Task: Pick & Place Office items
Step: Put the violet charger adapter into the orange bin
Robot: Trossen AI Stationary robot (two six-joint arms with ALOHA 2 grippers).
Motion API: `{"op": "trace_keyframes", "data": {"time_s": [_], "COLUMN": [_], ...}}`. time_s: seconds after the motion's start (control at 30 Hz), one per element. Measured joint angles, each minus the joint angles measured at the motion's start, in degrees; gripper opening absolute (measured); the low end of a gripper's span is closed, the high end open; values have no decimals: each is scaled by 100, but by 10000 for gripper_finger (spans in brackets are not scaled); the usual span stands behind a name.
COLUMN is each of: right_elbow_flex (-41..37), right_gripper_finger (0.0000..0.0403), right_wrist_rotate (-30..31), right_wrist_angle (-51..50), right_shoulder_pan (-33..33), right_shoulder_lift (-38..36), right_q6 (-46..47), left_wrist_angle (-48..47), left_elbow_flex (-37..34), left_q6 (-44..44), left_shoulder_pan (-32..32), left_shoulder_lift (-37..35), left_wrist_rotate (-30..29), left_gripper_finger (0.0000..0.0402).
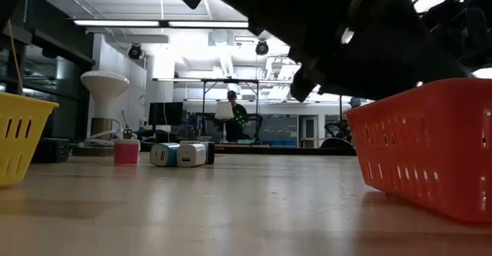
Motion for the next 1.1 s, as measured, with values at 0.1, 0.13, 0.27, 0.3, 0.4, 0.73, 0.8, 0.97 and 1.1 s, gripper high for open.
{"op": "trace_keyframes", "data": {"time_s": [0.1,0.13,0.27,0.3,0.4,0.73,0.8,0.97,1.1], "right_elbow_flex": [-1,-1,0,-2,0,-1,0,-1,0], "right_gripper_finger": [195,195,195,195,195,195,195,195,195], "right_wrist_rotate": [0,0,0,0,-1,-2,-2,-2,-2], "right_wrist_angle": [-3,-2,-2,-2,-2,-4,-2,-4,-4], "right_shoulder_pan": [2,2,2,0,1,2,2,0,2], "right_shoulder_lift": [0,-1,0,0,0,0,0,0,0], "right_q6": [0,0,0,0,0,0,0,0,0], "left_wrist_angle": [-56,-23,-29,-22,-18,-16,-18,-9,19], "left_elbow_flex": [-8,-6,-5,-5,-5,-5,-5,-5,-5], "left_q6": [-2,-3,-30,-31,-31,21,39,153,173], "left_shoulder_pan": [0,0,0,0,0,0,0,0,0], "left_shoulder_lift": [25,41,63,63,63,63,63,63,63], "left_wrist_rotate": [107,119,179,179,177,157,108,81,83], "left_gripper_finger": [129,129,134,138,147,156,156,157,157]}}
